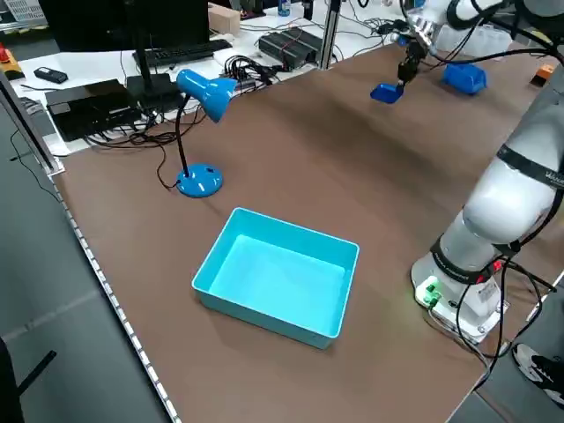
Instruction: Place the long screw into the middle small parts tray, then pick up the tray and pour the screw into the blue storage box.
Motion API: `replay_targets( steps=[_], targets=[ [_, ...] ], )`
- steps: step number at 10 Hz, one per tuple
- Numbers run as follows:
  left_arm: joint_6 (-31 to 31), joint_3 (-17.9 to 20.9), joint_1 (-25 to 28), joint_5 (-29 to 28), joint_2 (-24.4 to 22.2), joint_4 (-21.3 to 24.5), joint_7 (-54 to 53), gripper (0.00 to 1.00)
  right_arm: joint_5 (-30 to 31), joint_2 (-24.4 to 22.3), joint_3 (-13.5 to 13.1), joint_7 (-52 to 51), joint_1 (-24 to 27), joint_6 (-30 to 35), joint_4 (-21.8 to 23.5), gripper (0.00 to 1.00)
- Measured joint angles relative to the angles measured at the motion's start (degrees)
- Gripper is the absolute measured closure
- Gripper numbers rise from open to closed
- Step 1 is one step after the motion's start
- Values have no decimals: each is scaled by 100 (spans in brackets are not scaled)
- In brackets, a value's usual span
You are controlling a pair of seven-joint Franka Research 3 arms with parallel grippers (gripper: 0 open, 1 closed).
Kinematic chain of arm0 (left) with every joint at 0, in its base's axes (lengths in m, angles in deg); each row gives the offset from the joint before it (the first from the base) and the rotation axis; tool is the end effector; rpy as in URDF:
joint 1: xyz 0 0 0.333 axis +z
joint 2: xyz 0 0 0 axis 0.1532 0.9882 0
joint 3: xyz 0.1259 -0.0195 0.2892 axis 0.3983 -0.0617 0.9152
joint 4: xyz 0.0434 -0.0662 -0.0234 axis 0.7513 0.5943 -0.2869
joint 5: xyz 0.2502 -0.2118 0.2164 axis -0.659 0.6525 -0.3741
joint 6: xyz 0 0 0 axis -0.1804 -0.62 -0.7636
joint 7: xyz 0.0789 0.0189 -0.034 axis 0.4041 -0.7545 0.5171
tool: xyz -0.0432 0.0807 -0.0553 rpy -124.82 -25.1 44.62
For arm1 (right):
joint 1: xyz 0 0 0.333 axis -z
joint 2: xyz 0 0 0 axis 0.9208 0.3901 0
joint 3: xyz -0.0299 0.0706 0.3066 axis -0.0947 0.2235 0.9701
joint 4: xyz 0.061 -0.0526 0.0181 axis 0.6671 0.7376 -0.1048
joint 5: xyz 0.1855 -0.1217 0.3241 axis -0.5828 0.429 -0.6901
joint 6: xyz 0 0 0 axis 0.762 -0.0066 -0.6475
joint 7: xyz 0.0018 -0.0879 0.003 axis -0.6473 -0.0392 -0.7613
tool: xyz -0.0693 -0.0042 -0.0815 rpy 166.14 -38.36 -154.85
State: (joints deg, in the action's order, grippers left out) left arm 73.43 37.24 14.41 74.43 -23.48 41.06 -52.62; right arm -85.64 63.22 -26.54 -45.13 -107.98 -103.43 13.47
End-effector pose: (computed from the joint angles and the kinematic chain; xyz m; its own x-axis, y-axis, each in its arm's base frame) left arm 0.5573 -0.0263 0.6164 0.9997 0.0249 -0.0002 0.0249 -0.9995 0.0178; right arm 0.5804 0.5065 0.2593 0.9952 -0.0312 -0.0927 -0.0677 -0.9039 -0.4224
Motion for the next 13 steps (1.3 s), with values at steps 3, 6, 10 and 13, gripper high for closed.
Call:
replay_targets(
  steps=[3,6,10,13],
  targets=[
    [130,6,2,0,-258,274,-219,0,-107,350,43,457,-201,-654,-1,97],
    [178,30,80,0,-257,316,-311,0,-124,510,28,-69,-155,-671,-2,97],
    [192,30,82,0,-251,332,-310,0,-146,553,29,-126,-155,-671,-2,97],
    [199,30,82,0,-249,332,-308,0,-147,555,30,-188,-155,-671,-2,96]
  ],
)
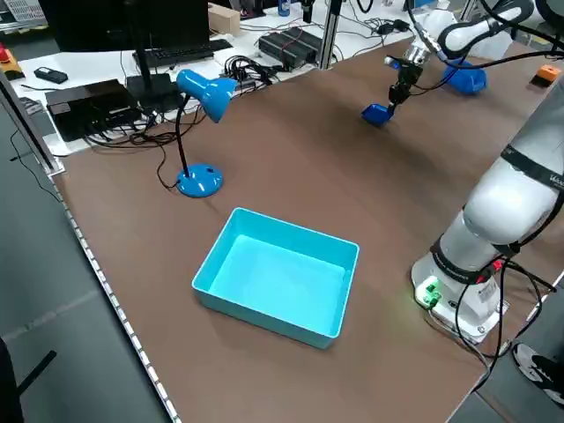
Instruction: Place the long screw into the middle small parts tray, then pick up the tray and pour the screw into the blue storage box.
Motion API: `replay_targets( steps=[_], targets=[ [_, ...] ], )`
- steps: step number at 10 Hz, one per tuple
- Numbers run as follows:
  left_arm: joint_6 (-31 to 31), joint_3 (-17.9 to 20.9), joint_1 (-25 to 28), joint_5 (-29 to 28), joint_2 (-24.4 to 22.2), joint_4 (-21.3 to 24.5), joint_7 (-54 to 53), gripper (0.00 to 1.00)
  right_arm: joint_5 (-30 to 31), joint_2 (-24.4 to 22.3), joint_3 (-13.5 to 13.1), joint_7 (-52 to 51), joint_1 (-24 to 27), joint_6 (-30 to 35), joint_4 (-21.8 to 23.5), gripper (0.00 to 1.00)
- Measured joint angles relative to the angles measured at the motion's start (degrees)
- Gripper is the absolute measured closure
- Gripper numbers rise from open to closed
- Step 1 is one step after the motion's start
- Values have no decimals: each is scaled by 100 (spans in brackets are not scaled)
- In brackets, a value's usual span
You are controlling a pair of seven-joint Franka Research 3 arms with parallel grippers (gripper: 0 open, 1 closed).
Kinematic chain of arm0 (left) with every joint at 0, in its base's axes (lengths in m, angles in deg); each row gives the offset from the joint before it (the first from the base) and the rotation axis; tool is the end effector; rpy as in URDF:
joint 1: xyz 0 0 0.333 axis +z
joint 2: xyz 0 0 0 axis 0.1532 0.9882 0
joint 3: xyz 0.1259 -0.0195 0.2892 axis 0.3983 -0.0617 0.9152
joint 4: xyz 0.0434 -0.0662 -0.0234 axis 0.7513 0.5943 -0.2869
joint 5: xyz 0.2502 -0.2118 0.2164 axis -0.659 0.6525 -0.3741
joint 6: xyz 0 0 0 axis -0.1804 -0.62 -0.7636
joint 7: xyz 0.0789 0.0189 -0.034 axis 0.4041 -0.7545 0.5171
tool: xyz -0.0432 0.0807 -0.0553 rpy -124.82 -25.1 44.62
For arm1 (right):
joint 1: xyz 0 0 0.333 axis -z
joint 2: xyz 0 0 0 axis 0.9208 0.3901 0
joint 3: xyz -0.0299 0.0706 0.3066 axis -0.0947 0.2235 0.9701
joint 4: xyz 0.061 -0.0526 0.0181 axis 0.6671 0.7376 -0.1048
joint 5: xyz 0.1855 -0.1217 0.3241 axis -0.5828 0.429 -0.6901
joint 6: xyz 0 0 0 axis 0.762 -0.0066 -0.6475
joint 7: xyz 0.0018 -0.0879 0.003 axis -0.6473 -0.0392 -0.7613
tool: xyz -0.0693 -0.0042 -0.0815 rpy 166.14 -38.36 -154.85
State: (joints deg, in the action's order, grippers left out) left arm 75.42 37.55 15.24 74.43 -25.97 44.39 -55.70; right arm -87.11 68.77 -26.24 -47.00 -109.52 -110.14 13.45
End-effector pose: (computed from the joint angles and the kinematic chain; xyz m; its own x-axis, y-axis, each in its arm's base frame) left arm 0.5472 -0.0166 0.6156 0.9998 -0.0083 0.0205 -0.0086 -0.9999 0.0122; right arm 0.5693 0.5175 0.1955 0.9970 -0.0353 -0.0692 -0.0613 -0.9046 -0.4217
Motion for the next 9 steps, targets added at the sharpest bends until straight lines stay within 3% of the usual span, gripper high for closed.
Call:
replay_targets(
  steps=[1,2,4,5,6,8,9],
  targets=[
    [0,0,0,0,0,0,0,0,0,2,-3,-5,3,0,0,95],
    [0,0,0,0,0,0,0,0,-1,9,-9,-9,17,0,1,83],
    [0,0,0,0,0,0,1,0,0,20,-20,-15,84,5,1,72],
    [0,0,0,0,0,-1,1,0,0,11,-35,-40,170,69,-17,57],
    [0,-1,0,0,0,-3,1,0,59,-53,-141,-96,231,334,-76,43],
    [0,-5,-1,0,0,-5,1,0,445,-457,-716,-153,283,1178,-217,11],
    [0,-6,-1,0,0,-5,1,0,727,-772,-942,-168,315,1562,-236,4]
  ],
)
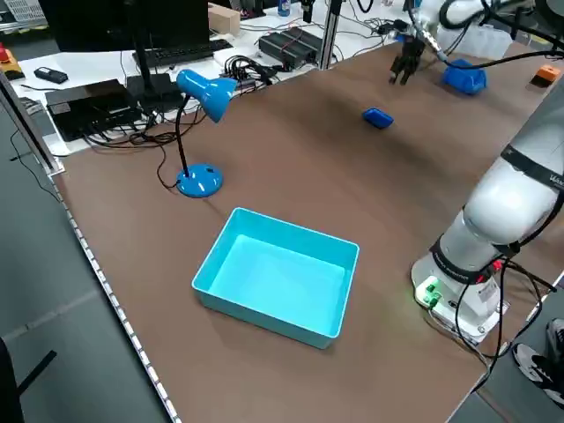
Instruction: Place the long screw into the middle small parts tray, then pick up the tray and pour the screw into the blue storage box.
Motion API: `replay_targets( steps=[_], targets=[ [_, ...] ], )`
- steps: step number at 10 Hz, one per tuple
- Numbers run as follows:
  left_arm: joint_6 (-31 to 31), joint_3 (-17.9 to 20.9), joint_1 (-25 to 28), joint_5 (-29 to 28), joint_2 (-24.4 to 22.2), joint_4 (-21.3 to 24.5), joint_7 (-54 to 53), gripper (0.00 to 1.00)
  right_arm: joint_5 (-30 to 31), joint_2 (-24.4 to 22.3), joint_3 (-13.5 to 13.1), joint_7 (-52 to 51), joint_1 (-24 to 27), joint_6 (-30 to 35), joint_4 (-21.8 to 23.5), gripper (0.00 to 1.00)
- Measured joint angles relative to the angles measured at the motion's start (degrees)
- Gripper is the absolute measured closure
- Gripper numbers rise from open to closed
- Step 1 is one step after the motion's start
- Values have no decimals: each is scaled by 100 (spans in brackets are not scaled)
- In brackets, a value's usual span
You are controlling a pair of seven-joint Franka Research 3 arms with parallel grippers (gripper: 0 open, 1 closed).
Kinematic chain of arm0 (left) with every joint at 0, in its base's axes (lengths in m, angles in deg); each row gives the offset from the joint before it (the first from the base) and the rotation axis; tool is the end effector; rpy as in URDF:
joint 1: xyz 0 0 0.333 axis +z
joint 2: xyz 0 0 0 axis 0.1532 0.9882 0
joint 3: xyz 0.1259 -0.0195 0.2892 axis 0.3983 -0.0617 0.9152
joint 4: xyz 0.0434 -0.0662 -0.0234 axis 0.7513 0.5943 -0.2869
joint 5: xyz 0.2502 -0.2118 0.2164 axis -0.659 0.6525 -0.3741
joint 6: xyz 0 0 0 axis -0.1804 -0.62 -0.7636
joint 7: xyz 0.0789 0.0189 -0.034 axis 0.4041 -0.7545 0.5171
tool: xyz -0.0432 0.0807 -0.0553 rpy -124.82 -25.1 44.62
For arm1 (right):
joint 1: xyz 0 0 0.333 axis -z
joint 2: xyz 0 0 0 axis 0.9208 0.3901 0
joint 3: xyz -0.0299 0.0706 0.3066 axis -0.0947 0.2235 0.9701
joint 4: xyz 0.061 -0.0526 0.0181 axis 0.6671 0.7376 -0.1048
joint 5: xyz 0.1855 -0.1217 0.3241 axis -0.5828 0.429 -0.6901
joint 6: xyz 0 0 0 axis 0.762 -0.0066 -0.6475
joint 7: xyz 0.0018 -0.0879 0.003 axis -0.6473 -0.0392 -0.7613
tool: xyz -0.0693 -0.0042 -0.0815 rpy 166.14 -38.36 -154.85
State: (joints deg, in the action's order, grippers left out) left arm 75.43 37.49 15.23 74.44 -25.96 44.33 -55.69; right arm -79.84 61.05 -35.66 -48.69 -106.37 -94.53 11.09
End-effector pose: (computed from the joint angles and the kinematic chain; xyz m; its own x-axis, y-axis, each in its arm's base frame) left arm 0.5473 -0.0173 0.6160 0.9997 -0.0094 0.0216 -0.0097 -0.9999 0.0123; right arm 0.6400 0.4229 0.2972 0.9998 -0.0114 -0.0143 -0.0148 -0.9633 -0.2680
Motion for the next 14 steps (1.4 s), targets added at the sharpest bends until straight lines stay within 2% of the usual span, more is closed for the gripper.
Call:
replay_targets(
  steps=[1,3,5,7,8,9,10,12,14],
  targets=[
    [0,-1,0,0,0,-1,0,0,325,-307,-182,-57,17,398,-8,0],
    [0,-3,0,0,0,-3,0,0,675,-848,-622,-636,128,1419,-12,0],
    [0,-3,0,1,0,-5,1,0,712,-1322,-1296,-1848,505,2316,-11,0],
    [0,-3,0,1,1,-6,2,0,738,-1782,-1911,-2232,670,3003,-7,0],
    [0,-4,0,1,0,-7,2,0,947,-2009,-2095,-2271,673,3258,-4,0],
    [0,-3,0,1,1,-7,2,0,1326,-2250,-2125,-2303,691,3454,1,0],
    [0,-3,0,1,1,-7,2,0,1632,-2492,-1955,-2345,818,3564,10,0],
    [0,-1,0,1,1,-8,3,0,1907,-2955,-1065,-2481,1701,3741,36,0],
    [0,-2,0,2,1,-8,3,0,1948,-3263,-263,-3231,2817,3794,70,0]
  ],
)
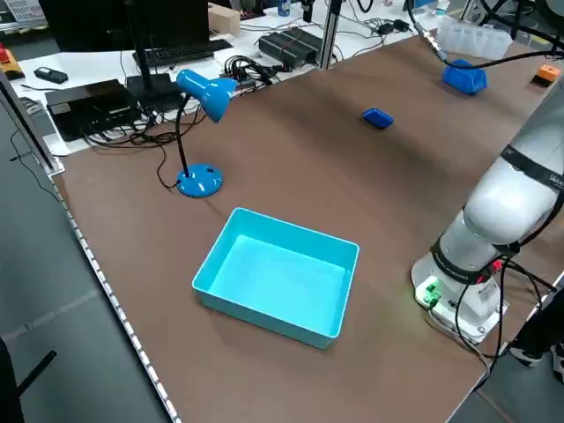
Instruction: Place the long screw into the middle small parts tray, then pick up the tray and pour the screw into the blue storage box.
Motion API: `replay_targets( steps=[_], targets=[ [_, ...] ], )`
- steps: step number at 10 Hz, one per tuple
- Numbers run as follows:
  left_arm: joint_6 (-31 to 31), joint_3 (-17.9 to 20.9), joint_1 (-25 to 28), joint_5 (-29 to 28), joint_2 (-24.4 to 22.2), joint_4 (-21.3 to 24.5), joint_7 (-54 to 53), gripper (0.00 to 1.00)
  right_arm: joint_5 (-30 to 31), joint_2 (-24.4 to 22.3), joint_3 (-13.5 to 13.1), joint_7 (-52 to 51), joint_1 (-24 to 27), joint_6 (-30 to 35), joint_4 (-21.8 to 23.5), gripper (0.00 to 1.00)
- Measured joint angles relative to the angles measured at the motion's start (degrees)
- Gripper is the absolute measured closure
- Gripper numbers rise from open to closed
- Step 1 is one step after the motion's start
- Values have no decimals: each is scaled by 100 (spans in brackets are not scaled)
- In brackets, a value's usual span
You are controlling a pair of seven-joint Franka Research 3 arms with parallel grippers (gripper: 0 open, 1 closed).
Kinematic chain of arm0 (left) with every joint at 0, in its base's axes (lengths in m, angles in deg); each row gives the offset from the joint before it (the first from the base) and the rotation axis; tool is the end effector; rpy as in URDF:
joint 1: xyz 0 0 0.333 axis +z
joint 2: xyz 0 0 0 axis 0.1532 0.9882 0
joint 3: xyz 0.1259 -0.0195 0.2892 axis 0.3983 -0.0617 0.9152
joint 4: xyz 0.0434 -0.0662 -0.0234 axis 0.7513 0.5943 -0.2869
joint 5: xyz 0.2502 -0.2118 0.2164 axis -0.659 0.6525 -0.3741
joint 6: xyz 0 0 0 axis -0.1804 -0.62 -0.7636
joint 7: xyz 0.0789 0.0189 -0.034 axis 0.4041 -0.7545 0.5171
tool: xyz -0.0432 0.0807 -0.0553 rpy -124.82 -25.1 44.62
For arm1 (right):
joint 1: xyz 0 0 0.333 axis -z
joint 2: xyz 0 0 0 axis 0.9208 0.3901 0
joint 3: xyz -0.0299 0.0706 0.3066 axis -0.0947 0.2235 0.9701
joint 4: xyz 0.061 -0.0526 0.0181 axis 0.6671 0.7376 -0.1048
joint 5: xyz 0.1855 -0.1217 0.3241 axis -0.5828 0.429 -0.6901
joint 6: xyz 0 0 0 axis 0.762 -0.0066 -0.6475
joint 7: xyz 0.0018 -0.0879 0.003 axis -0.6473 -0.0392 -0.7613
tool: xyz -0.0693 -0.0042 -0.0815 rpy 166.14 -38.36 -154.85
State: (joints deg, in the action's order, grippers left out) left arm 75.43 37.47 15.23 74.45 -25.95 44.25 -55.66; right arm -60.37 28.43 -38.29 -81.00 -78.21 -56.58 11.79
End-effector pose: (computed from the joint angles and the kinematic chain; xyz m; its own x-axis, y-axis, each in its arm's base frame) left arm 0.5473 -0.0175 0.6166 0.9997 -0.0092 0.0228 -0.0095 -0.9999 0.0126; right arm 0.6190 0.0143 0.6296 0.9842 0.1771 0.0002 0.1770 -0.9835 -0.0365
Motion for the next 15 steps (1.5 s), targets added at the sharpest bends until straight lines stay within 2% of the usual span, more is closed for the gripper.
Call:
replay_targets(
  steps=[1,2,4,6,15],
  targets=[
    [0,0,0,0,0,0,0,0,0,-84,197,-240,394,1,24,0],
    [0,2,1,0,0,0,1,0,29,-170,259,-283,562,2,91,0],
    [0,5,1,0,1,0,2,0,420,-554,325,-244,582,-139,526,0],
    [0,5,1,0,1,0,2,0,527,-846,368,-47,577,-191,886,0],
    [0,5,1,0,1,0,5,0,544,-947,361,248,613,-423,1265,0]
  ],
)
